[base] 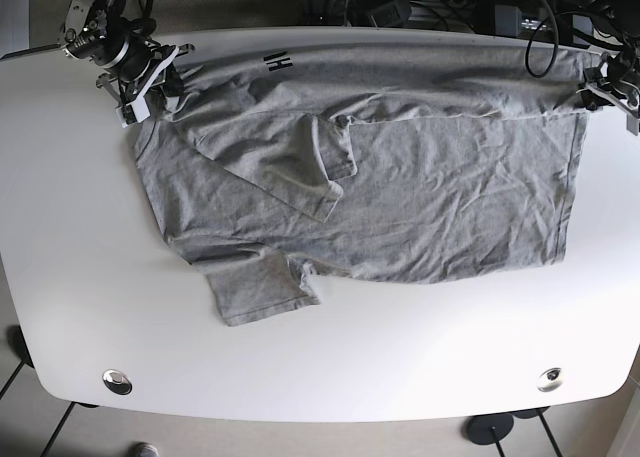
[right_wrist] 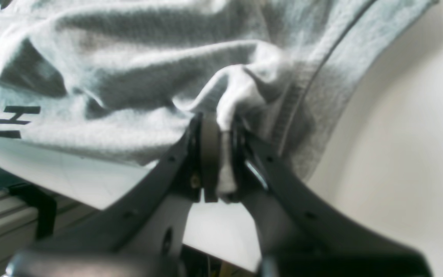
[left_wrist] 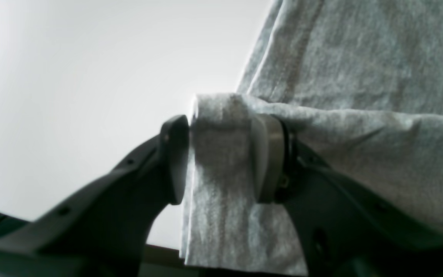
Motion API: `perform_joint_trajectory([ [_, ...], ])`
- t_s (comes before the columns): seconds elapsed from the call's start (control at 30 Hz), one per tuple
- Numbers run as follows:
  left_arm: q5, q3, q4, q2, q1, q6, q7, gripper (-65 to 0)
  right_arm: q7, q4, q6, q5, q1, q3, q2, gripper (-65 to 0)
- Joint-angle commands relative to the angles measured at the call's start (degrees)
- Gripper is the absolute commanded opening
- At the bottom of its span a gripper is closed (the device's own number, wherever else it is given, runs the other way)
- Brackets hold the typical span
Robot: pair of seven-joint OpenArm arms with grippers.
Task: Fold the T-shirt properly
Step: 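Hold the shirt edge taut with both grippers, then release the shirt with the right gripper and move it along the edge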
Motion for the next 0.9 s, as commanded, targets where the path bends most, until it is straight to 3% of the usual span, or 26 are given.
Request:
perform_joint_trajectory([
  [0.03,1.16,-0.23,0.89,-1.42,-0.4,-0.06,-1.04,-57.8,0.84,0.96,0.1,0.82,0.03,0.32,0.56,-62.8],
  [0.07,3.09,-0.31,0.89,-1.34,-0.48,-0.06,-1.04,-61.5,0.84,0.96,0.1,0.82,0.03,0.32,0.56,-62.8],
  [0.13,5.29,-0.49,0.89,-1.07,-1.72,-0.06,-1.04,-62.6,0.84,0.96,0.1,0.82,0.03,0.32,0.56,-62.8],
  [0.37,5.29,-5.41,5.02,-1.07,-2.16,-0.06,-0.77,-62.8,0.84,0.96,0.1,0.82,0.03,0.32,0.56,-62.8],
  [0.73,5.2,-4.88,18.47,3.06,-0.31,-0.06,-0.6,-62.8,0.84,0.96,0.1,0.82,0.03,0.32,0.56,-62.8],
  [0.9,5.73,-0.49,17.94,2.53,-3.21,-0.06,-0.6,-62.8,0.84,0.96,0.1,0.82,0.03,0.41,0.56,-62.8],
])
